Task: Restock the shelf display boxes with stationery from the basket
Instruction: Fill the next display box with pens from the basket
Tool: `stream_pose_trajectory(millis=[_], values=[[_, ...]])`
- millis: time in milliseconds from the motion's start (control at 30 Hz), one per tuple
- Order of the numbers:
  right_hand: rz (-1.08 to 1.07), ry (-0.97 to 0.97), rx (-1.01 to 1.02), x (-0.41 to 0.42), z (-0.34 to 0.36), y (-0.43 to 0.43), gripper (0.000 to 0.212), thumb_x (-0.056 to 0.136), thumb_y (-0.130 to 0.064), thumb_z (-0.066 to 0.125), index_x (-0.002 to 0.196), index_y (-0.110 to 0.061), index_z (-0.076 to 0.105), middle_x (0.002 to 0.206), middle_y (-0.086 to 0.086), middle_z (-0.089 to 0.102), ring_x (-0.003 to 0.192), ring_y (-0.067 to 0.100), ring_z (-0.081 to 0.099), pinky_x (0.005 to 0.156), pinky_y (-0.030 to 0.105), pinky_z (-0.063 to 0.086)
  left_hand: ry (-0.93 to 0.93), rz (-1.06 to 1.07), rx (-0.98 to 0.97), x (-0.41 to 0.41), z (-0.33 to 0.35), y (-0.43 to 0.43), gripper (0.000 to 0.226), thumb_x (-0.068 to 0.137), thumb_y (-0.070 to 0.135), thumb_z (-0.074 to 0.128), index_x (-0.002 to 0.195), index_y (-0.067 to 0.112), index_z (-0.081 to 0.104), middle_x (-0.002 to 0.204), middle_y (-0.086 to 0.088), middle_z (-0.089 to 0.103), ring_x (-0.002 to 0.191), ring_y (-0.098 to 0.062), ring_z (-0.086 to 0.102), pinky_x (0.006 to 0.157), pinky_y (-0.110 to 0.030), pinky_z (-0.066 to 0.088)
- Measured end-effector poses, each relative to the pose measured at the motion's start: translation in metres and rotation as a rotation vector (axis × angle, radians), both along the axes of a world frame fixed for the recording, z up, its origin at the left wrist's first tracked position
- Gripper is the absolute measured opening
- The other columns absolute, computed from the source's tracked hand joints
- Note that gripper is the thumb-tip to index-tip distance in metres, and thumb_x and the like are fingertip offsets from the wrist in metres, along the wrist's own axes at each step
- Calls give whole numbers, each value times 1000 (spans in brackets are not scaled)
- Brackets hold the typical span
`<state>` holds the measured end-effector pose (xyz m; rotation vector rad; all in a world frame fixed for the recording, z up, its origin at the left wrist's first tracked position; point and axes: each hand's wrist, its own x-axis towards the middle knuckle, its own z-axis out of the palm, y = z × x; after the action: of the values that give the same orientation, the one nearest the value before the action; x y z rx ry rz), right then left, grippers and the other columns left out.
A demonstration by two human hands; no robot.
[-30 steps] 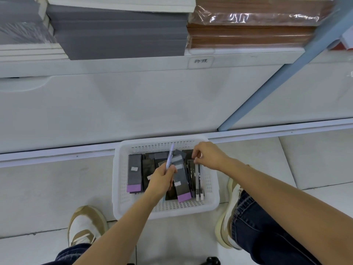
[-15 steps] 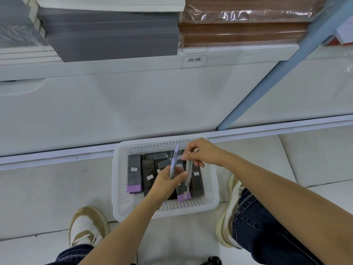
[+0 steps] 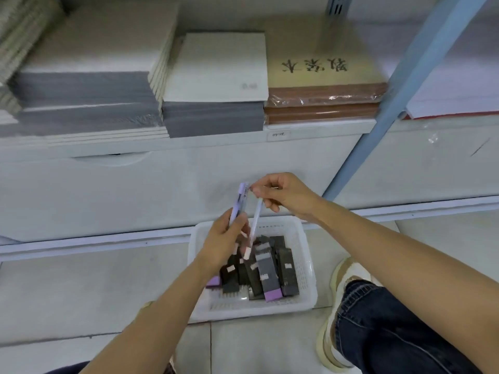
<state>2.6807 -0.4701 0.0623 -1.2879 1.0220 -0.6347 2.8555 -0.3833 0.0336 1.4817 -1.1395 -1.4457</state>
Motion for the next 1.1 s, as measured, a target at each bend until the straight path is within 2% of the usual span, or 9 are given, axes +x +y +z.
stream_pose_trajectory(millis=[133, 233, 367, 467, 567, 700, 800, 900, 1100], values=[[-150, -155, -96, 6, 40, 2, 4, 91, -2, 62, 88, -3, 65, 60, 4, 60, 51, 10, 56, 51, 20, 48, 50, -4, -74, 11, 44, -2, 33, 102, 26, 44, 71, 15, 44, 50, 4, 48, 43, -9, 40, 41, -19, 30], [-204, -260, -100, 8, 66, 3, 5, 89, -2, 64, 85, -5, 65, 61, 3, 61, 53, 10, 57, 52, 19, 49, 129, 106, -129, 17, 74, -2, 33, 101, 26, 48, 70, 16, 43, 51, 5, 39, 42, -6, 32, 39, -19, 25], [-31, -234, -39, 1, 101, 5, 3, 89, -6, 64, 87, -7, 66, 62, 2, 58, 57, 12, 52, 52, 18, 46, 182, 334, -205, 24, 117, -8, 35, 98, 21, 54, 66, 16, 42, 49, 6, 38, 40, -6, 31, 37, -18, 27], [190, -120, -68, -2, 126, 9, 14, 89, -14, 65, 99, -6, 70, 73, 4, 64, 56, 10, 54, 51, 18, 46, 153, 410, -246, 31, 157, -17, 35, 98, 20, 54, 66, 15, 41, 44, 8, 38, 37, -6, 29, 36, -18, 26], [311, -63, -128, 3, 147, 16, 20, 90, -21, 65, 106, -12, 71, 87, 7, 68, 61, 11, 58, 56, 21, 50, 124, 400, -284, 38, 195, -25, 34, 96, 23, 52, 64, 15, 44, 43, 7, 35, 39, -9, 26, 36, -18, 24], [276, -127, -203, 8, 165, 22, 18, 98, -20, 54, 103, -11, 69, 86, 7, 69, 72, 17, 67, 69, 25, 55, 312, 303, -366, 40, 233, -26, 38, 94, 45, 54, 70, 16, 46, 47, 6, 31, 38, -8, 23, 34, -18, 22], [217, -238, -228, 14, 177, 25, 19, 99, -19, 52, 106, -8, 66, 86, 9, 70, 75, 18, 68, 69, 25, 55, 297, 240, -438, 38, 245, -22, 29, 91, 34, 64, 74, 19, 47, 47, 9, 29, 38, -8, 21, 35, -18, 23], [180, -332, -249, 25, 188, 28, 18, 99, -19, 52, 108, -6, 61, 88, 11, 72, 78, 19, 69, 70, 24, 55, 230, 247, -478, 34, 246, -19, 9, 88, 19, 69, 89, 14, 61, 46, 8, 34, 38, -8, 25, 37, -19, 27], [165, -314, -284, 39, 201, 29, 19, 99, -18, 51, 109, -4, 59, 88, 11, 71, 80, 20, 66, 76, 28, 53, 282, 302, -454, 30, 249, -21, 10, 89, 20, 68, 85, 15, 61, 43, 8, 35, 36, -7, 26, 36, -19, 27]])
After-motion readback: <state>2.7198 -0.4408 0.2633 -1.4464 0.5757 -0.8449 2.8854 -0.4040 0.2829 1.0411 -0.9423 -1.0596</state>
